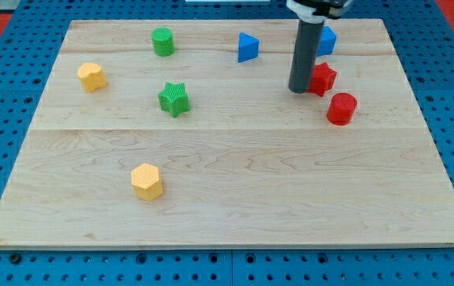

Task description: Move blue triangle towards bottom right

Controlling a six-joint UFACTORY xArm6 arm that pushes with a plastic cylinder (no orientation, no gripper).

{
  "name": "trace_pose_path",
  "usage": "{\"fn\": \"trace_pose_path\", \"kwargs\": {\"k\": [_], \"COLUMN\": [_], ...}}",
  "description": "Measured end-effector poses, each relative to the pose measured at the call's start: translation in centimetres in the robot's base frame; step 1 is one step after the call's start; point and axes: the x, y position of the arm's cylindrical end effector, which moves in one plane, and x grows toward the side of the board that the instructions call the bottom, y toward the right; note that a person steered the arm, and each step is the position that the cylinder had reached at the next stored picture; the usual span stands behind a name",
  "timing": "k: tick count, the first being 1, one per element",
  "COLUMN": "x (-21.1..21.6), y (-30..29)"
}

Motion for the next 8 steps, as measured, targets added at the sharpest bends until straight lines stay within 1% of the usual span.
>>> {"fn": "trace_pose_path", "kwargs": {"k": [1,2,3,4,5,6,7,8], "x": [-0.1,0.1,0.0,-3.1,-5.5,-9.6,-13.3,-11.5], "y": [2.3,1.1,-3.9,-1.8,-2.6,-2.7,-4.6,-8.8]}}
